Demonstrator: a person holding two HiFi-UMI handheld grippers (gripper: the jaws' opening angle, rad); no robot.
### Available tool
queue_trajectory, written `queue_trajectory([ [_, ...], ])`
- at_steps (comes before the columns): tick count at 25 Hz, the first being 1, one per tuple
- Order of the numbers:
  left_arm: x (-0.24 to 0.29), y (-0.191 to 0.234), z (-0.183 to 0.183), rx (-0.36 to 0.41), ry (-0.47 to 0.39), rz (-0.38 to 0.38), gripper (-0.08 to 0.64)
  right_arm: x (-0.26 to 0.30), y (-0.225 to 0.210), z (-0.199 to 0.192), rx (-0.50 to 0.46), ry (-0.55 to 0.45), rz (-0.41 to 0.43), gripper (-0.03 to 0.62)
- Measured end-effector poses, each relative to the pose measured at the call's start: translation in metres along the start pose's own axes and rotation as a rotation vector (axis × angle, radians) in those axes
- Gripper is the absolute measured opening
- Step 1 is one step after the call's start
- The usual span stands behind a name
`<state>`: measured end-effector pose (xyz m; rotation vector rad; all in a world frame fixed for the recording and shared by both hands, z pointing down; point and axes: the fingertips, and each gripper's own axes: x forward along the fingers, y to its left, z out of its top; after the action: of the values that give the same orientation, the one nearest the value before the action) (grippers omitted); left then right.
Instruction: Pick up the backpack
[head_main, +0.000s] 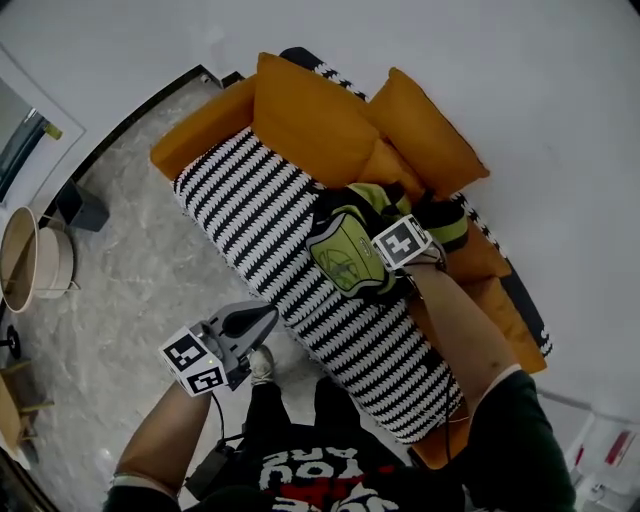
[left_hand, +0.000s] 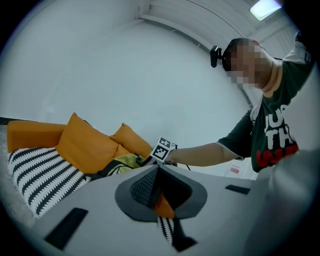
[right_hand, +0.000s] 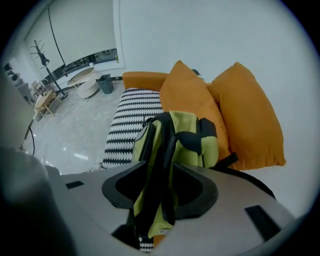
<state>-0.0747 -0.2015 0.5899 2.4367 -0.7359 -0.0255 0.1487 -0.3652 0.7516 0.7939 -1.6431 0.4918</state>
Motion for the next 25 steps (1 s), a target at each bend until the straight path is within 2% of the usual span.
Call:
queue_trajectory([
  [2, 0.000, 0.002, 0.000, 0.000, 0.002, -0.002, 0.012, 0.006, -0.002, -0.013, -0.048, 0.089, -0.011, 0.179],
  [4, -0.001, 0.004, -0.001, -0.008, 0.002, 0.001, 0.012, 0.012, -0.003, -0.022, -0.067, 0.136, -0.005, 0.178],
  [7, -0.001, 0.005, -0.005, -0.029, 0.002, -0.001, 0.012, 0.021, -0.009, -0.022, 0.041, 0.107, 0.049, 0.152],
  [10, -0.001, 0.003, -0.008, -0.039, 0.007, -0.013, 0.011, 0.028, -0.002, -0.020, 0.175, 0.053, 0.180, 0.122],
  [12, 0.001, 0.000, -0.011, -0.045, 0.010, -0.025, 0.012, 0.029, 0.009, -0.018, 0.259, 0.006, 0.314, 0.087],
  [14, 0.003, -0.002, -0.012, -0.052, 0.011, -0.039, 0.012, 0.022, 0.023, -0.013, 0.333, -0.047, 0.475, 0.086],
  [17, 0.003, -0.004, -0.009, -0.057, 0.008, -0.053, 0.012, -0.011, 0.046, 0.006, 0.450, -0.158, 0.792, 0.086],
  [20, 0.005, -0.004, -0.004, -0.058, 0.000, -0.059, 0.012, -0.061, 0.058, 0.029, 0.553, -0.332, 1.111, 0.083],
  [22, 0.007, -0.005, -0.001, -0.054, -0.003, -0.063, 0.012, -0.088, 0.053, 0.037, 0.601, -0.473, 1.247, 0.080],
  [25, 0.009, -0.008, 0.003, -0.045, -0.003, -0.075, 0.012, -0.120, 0.037, 0.039, 0.665, -0.678, 1.384, 0.073],
])
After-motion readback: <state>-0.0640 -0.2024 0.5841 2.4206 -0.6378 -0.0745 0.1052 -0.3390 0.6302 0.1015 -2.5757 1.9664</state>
